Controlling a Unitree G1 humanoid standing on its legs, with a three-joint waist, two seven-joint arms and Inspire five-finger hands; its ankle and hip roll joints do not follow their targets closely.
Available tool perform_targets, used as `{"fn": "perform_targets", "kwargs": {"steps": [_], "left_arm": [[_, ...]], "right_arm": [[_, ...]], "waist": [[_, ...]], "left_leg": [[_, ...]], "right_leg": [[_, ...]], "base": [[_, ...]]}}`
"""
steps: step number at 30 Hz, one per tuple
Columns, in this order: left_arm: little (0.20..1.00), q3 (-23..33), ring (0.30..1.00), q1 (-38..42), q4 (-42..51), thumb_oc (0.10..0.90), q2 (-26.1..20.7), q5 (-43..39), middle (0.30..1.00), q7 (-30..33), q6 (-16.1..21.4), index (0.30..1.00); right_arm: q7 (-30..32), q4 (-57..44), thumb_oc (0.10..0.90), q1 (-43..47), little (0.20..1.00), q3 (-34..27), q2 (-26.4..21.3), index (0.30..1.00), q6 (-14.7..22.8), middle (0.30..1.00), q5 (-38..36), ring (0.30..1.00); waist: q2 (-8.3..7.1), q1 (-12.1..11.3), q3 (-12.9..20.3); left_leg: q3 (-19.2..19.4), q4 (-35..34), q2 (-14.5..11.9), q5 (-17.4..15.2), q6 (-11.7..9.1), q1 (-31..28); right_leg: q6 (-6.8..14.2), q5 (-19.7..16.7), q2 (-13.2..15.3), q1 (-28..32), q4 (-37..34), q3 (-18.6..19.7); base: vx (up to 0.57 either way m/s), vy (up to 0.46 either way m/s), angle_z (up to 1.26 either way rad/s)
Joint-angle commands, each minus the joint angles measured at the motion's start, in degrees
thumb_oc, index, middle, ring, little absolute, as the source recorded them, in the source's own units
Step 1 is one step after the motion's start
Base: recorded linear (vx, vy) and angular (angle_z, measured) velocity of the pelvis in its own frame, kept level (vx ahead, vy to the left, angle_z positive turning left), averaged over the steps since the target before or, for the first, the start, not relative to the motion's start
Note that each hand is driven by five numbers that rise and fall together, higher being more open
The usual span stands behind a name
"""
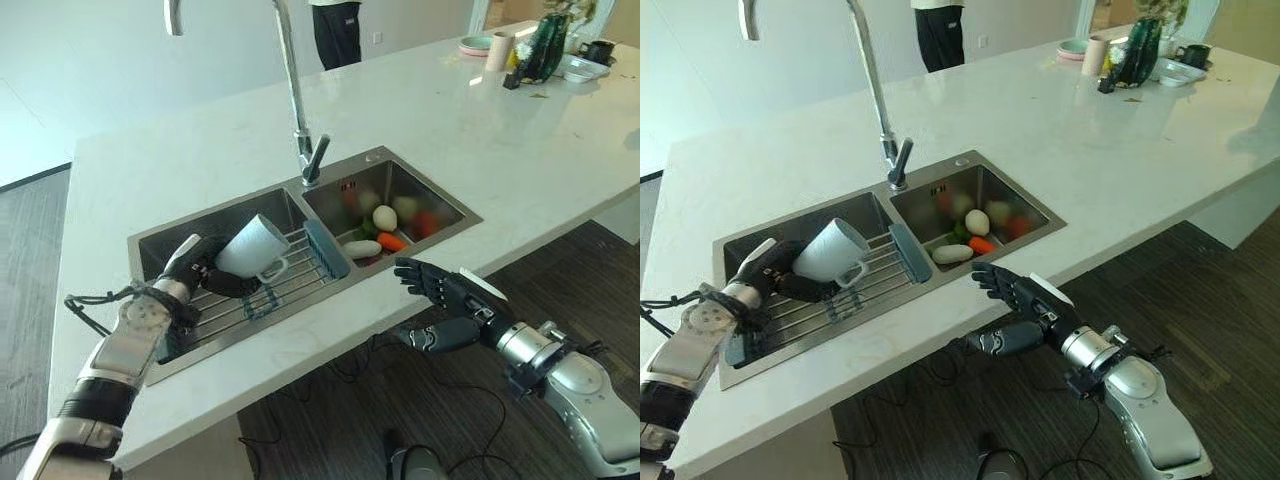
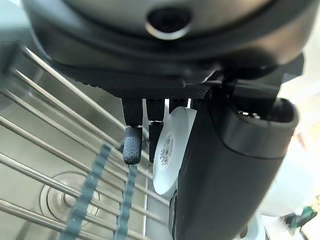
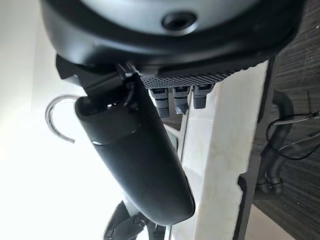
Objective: Place the dishes in the dishwasher.
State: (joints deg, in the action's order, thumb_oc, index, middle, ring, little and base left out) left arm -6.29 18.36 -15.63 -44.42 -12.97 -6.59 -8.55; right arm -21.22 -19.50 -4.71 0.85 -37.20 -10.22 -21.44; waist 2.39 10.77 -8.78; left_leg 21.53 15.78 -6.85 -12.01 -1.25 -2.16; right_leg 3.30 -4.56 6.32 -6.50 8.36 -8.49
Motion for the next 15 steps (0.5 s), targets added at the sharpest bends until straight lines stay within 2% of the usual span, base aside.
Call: {"fn": "perform_targets", "kwargs": {"steps": [1, 5, 6, 9, 12, 15], "left_arm": [[0.3, 7.19, 0.3, 4.5, 5.83, 0.4, -2.98, -2.81, 0.3, 7.2, 8.64, 0.3], [0.3, 11.23, 0.3, 1.18, 12.78, 0.4, -0.46, -4.43, 0.3, 11.31, 11.81, 0.3], [0.3, 13.11, 0.3, -1.27, 17.27, 0.4, 1.5, -4.11, 0.3, 12.8, 12.53, 0.3], [0.3, 15.77, 0.3, -5.22, 22.89, 0.4, 4.06, -3.7, 0.3, 13.79, 13.42, 0.3], [0.3, 19.75, 0.3, -14.04, 31.55, 0.4, 10.02, -2.13, 0.3, 14.63, 16.65, 0.3], [0.3, 23.47, 0.3, -20.44, 36.41, 0.4, 13.12, -4.09, 0.3, 14.38, 18.08, 0.3]], "right_arm": [[1.79, -5.28, 0.8, 3.49, 0.9, -5.08, 0.68, 0.9, 6.57, 0.9, -2.91, 0.9], [4.35, -5.54, 0.8, 3.8, 0.9, -6.06, 2.85, 0.9, 9.01, 0.9, -5.31, 0.9], [5.27, -6.58, 0.8, 3.86, 0.9, -6.81, 4.23, 0.9, 10.14, 0.9, -5.85, 0.9], [6.06, -7.92, 0.8, 3.59, 0.9, -8.25, 5.64, 0.9, 12.38, 0.9, -6.51, 0.9], [7.6, -10.6, 0.8, 2.48, 0.9, -9.75, 8.12, 0.9, 15.79, 0.9, -7.92, 0.9], [7.36, -12.28, 0.8, 0.82, 0.9, -10.56, 8.33, 0.9, 17.15, 0.9, -8.89, 0.9]], "waist": [[0.85, -1.12, 3.82], [0.42, -2.4, 3.82], [0.17, -3.2, 3.9], [-0.2, -4.48, 3.94], [-1.02, -7.49, 3.62], [-1.41, -9.64, 3.18]], "left_leg": [[-1.85, 1.41, -0.19, -4.21, -0.35, 1.95], [-3.39, 1.41, 0.16, -4.3, -0.38, 2.36], [-4.26, 1.41, 0.39, -4.39, -0.31, 2.54], [-5.34, 1.41, 0.56, -4.47, -0.26, 2.71], [-7.29, 1.41, 0.57, -4.21, -0.44, 2.91], [-8.31, 1.41, -0.03, -3.22, -1.18, 3.2]], "right_leg": [[5.29, 15.83, 1.57, 1.26, 8.83, -1.9], [5.22, 16.11, 1.9, 1.57, 8.83, -2.53], [5.16, 16.3, 2.02, 1.73, 8.83, -2.81], [5.04, 16.61, 2.31, 2.03, 8.83, -3.55], [4.32, 17.32, 2.38, 2.78, 8.83, -5.05], [3.4, 17.83, 2.25, 3.35, 8.83, -6.51]], "base": [[0.0, -0.013, 0.1], [0.0, -0.042, 0.19], [0.02, -0.08, 0.28], [0.02, -0.109, 0.21], [0.02, -0.183, 0.35], [0.01, -0.188, 0.44]]}}
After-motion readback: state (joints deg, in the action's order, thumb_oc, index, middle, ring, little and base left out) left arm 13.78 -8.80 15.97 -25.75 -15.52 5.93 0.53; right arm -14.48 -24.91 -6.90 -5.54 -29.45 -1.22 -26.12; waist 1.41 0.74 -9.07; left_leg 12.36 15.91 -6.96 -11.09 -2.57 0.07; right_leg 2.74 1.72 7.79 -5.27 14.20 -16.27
